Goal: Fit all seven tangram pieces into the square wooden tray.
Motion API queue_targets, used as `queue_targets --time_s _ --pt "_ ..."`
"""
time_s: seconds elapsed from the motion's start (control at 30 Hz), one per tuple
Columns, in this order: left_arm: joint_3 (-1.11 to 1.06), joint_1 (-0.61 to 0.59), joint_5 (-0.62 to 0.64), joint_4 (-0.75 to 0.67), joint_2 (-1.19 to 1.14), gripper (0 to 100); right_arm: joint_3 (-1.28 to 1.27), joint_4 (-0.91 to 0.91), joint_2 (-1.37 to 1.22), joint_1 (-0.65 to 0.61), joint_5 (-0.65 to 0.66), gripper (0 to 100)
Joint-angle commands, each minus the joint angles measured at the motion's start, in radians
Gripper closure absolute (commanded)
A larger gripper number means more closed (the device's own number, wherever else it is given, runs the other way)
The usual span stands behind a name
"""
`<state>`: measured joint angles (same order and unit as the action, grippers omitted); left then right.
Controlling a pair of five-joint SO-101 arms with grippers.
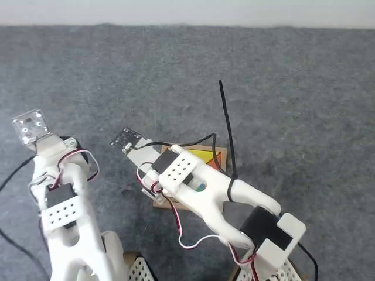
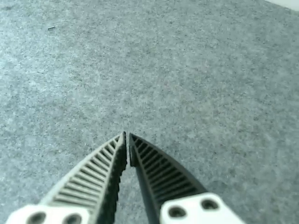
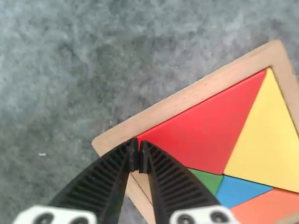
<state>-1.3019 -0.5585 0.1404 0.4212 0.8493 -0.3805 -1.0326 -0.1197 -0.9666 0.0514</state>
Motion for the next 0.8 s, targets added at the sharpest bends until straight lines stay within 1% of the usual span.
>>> queue_targets --time_s 0.0,0.1,0.17,0.27,0.33,0.4,0.57,0.7,0.77 --pt "0.015 -0.003 0.011 -0.023 0.014 99 0.032 -0.013 0.05 0.001 0.023 97.6" --pt "0.015 -0.003 0.011 -0.023 0.014 99 0.035 -0.022 0.127 0.001 0.069 97.6" --pt "0.015 -0.003 0.012 -0.023 0.015 99 0.035 -0.056 0.188 0.004 0.071 97.6" --pt "0.013 -0.003 0.012 -0.023 0.015 99 0.034 -0.117 0.272 0.047 0.071 97.6" --pt "0.013 -0.003 0.012 -0.023 0.015 99 0.005 -0.122 0.303 0.077 0.068 97.6" --pt "0.013 0.011 0.009 -0.023 0.015 99 -0.06 -0.071 0.303 0.079 0.068 97.6" --pt "0.012 0.018 0.008 -0.023 0.015 99 -0.249 0.168 0.202 0.022 0.074 97.6" --pt "-0.001 0.02 0.006 -0.023 0.02 99 -0.269 0.186 0.087 0.015 0.075 97.6" --pt "-0.002 0.029 0.005 -0.023 0.021 99 -0.256 0.183 0.074 0.03 0.077 97.6"
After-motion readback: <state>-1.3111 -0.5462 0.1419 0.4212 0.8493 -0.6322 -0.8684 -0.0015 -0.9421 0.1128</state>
